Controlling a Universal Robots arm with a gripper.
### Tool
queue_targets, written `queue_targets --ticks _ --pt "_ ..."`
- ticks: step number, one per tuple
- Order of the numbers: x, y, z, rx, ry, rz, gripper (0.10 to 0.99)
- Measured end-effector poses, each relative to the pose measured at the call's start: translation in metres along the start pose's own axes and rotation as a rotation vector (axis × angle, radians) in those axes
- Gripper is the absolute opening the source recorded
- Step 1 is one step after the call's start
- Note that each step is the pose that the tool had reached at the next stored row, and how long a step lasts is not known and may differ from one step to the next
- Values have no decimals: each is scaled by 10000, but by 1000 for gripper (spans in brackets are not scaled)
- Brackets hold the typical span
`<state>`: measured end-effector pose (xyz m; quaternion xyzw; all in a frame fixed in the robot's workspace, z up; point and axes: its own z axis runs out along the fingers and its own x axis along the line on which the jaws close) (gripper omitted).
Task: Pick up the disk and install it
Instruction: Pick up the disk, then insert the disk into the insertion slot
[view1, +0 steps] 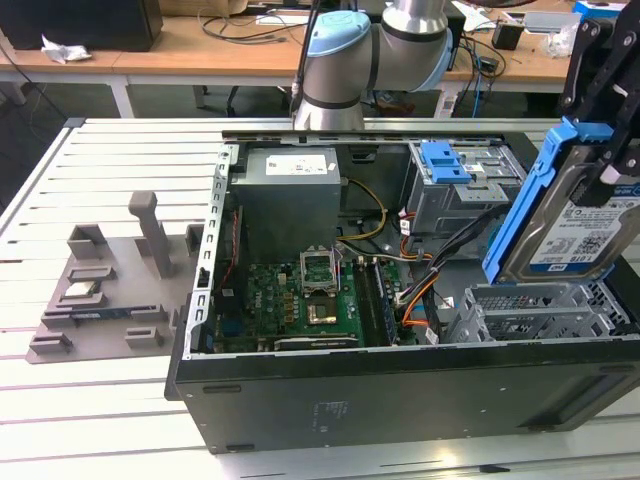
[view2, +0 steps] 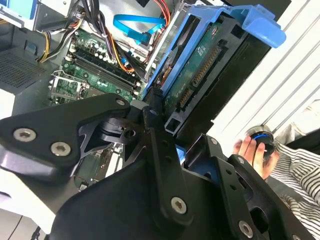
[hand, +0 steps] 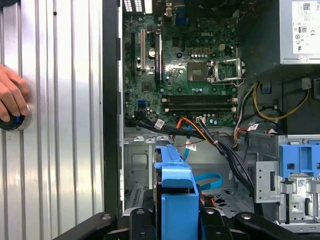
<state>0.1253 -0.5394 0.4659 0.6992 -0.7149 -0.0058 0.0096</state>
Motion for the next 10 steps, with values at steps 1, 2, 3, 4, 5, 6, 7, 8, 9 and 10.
queue_targets --ticks 1,2,3,4,5,6,7,8,9,10 --pt "0 0 0 -1 1 2 365" --pt "0 -2 2 -1 -2 0 365" --pt "0 -3 2 0 -1 0 365" --pt "0 -4 3 -1 -1 0 365" --pt "0 -5 3 -1 -2 0 365" --pt "0 -6 3 -1 -2 0 365" --pt "0 -7 4 -1 -2 0 365" --pt "0 -7 3 0 -1 0 365" --pt "0 -7 4 -1 -2 0 365" --pt "0 -8 4 0 -1 0 365"
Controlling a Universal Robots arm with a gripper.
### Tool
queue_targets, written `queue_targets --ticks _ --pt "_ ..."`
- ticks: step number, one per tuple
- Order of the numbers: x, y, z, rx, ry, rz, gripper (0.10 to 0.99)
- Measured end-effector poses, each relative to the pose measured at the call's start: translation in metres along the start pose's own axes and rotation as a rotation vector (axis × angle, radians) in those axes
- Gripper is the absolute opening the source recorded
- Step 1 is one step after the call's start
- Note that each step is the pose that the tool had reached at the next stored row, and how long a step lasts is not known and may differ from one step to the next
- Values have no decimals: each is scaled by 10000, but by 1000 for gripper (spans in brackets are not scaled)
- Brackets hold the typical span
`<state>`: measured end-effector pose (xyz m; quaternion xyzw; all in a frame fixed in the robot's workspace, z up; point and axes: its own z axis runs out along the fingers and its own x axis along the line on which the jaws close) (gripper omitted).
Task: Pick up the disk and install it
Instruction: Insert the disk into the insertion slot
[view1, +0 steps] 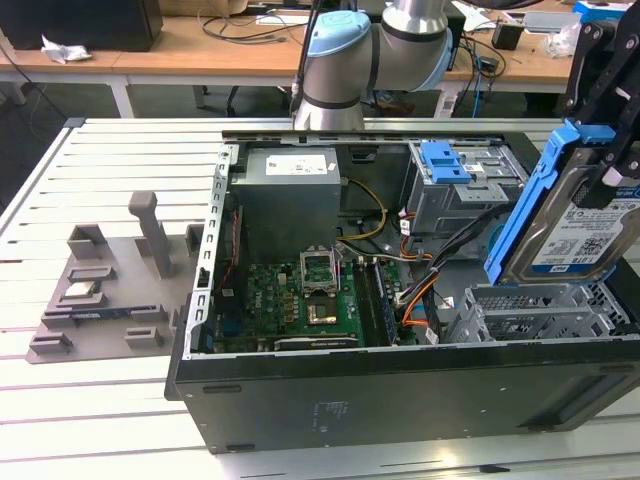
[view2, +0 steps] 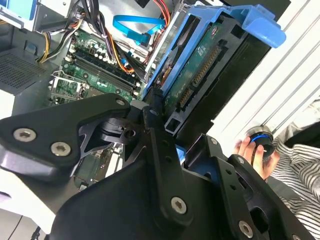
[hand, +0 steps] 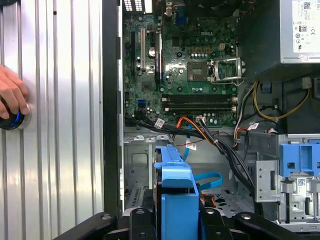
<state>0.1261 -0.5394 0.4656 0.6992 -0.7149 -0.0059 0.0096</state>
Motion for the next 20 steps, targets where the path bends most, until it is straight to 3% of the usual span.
queue_targets --ticks 8,20 --pt "0 -7 55 0 -1 -1 365" --pt "6 -13 283 -8 5 1 365"
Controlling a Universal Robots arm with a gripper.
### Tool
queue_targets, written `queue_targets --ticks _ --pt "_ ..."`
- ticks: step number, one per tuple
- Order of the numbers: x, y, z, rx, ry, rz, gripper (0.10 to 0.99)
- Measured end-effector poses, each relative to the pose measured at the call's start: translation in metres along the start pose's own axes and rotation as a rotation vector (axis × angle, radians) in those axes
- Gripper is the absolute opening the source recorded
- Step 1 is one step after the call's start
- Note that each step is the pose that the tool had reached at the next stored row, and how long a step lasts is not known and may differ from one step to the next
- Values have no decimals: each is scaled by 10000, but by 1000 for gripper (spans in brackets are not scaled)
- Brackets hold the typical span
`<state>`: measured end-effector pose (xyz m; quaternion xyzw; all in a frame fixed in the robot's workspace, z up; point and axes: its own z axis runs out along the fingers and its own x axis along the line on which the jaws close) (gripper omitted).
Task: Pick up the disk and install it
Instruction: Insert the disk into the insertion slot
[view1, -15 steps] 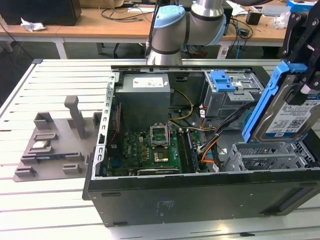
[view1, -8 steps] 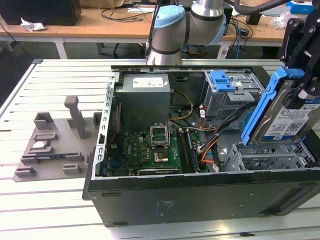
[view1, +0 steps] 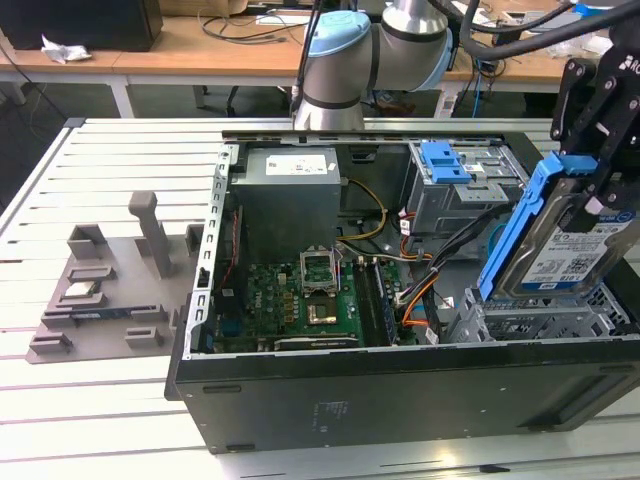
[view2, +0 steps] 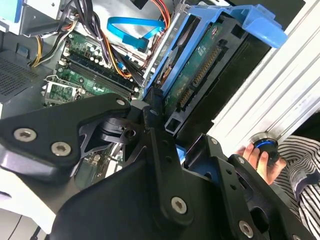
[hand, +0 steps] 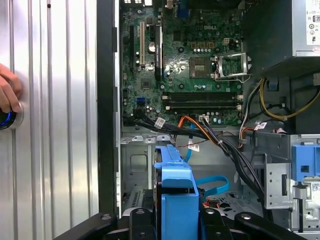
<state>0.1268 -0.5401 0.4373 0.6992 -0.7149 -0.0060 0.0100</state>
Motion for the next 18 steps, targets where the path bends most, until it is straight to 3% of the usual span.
queue_targets --ticks 9,16,18 --pt "16 8 209 0 0 0 365" --pt "21 2 435 1 0 -1 365" --pt "21 1 469 1 1 0 365"
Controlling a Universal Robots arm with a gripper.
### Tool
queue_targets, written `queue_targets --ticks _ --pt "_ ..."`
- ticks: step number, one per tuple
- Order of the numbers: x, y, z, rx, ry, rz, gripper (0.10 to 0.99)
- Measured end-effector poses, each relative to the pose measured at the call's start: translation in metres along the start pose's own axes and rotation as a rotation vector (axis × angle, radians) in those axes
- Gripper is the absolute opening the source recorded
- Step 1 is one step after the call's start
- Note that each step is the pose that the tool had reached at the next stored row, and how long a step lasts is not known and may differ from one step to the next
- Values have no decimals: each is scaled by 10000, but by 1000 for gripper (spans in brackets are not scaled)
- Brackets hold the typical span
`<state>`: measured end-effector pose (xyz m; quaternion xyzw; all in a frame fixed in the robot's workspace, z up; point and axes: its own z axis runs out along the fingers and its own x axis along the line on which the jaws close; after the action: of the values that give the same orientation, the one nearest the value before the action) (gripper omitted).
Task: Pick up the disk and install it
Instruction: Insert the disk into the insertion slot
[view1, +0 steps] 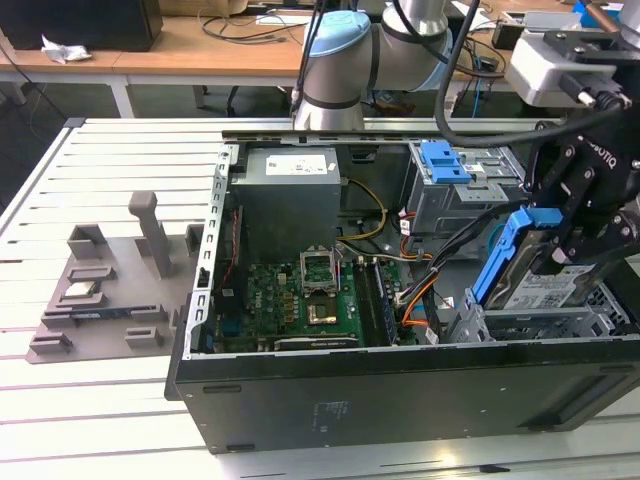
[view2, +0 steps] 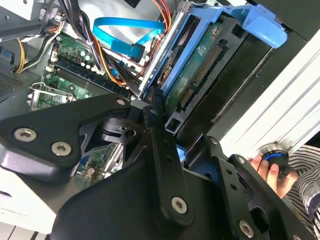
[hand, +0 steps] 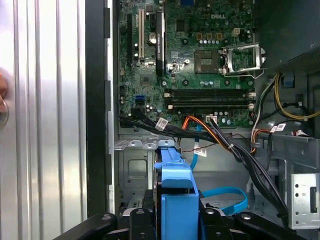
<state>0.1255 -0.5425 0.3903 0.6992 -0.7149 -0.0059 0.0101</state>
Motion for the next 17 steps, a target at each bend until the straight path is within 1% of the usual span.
queue_targets --ticks 1,8,9,12,13,16,17 --pt "0 0 18 0 -2 0 365" --pt "0 -1 22 1 1 0 373" --pt "0 -1 23 1 -1 -1 439" --pt "0 -1 25 0 -1 -1 439" --pt "0 -1 26 0 -1 0 357" --pt "0 -1 28 0 -1 0 173" --pt "0 -1 28 0 -1 0 173"
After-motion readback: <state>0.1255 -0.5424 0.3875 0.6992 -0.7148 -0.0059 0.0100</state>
